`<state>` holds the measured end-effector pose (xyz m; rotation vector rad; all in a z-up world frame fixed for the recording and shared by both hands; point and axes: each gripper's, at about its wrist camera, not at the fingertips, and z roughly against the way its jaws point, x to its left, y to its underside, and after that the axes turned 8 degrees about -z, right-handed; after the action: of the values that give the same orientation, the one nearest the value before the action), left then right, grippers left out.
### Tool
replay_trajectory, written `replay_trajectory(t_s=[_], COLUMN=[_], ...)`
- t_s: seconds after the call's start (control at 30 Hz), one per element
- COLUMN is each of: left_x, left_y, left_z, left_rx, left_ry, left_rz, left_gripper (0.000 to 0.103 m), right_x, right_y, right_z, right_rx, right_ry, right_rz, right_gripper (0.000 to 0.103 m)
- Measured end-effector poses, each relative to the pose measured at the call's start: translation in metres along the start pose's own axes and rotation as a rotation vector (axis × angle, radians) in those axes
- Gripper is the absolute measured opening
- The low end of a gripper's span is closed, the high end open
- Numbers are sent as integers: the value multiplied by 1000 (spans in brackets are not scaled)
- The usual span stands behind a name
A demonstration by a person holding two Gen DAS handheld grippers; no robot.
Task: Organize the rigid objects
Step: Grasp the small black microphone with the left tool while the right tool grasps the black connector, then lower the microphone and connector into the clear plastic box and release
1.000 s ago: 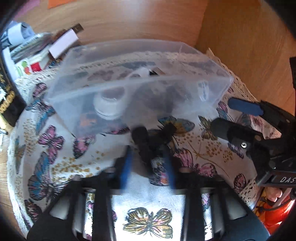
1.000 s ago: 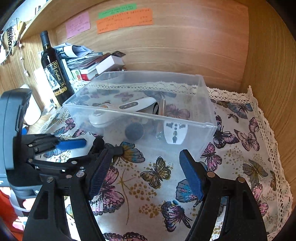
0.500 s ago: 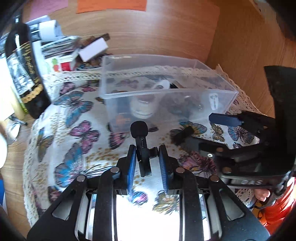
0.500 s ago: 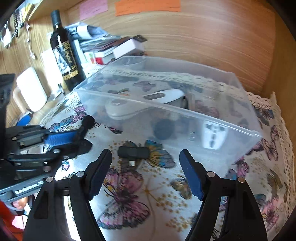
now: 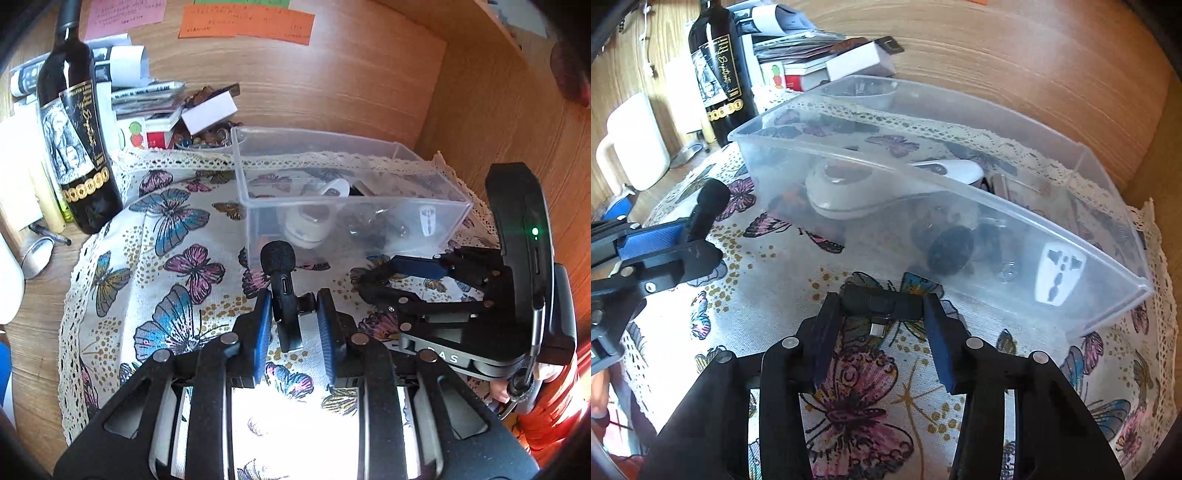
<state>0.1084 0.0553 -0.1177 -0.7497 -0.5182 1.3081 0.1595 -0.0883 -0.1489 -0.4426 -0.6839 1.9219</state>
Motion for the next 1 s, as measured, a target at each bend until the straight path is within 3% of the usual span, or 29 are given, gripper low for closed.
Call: replay_trajectory(t_s=[0.63, 0.8, 1.0], left_x=[-14, -20, -27], left_y=[-59, -79, -95], left_z=[31, 26, 0], left_rx=[-191, -215, -185], left_ry=[-34, -48, -52], left_rz=[-25, -49, -67], left_gripper=[24, 24, 24], right_x=[-32, -44, -58], right_y=[-31, -42, -52], right_z=[89, 94, 81], right_rx=[-299, -341, -339], right_ry=[4, 12, 32], right_rz=[-89, -117, -143], right_gripper=[42, 42, 42])
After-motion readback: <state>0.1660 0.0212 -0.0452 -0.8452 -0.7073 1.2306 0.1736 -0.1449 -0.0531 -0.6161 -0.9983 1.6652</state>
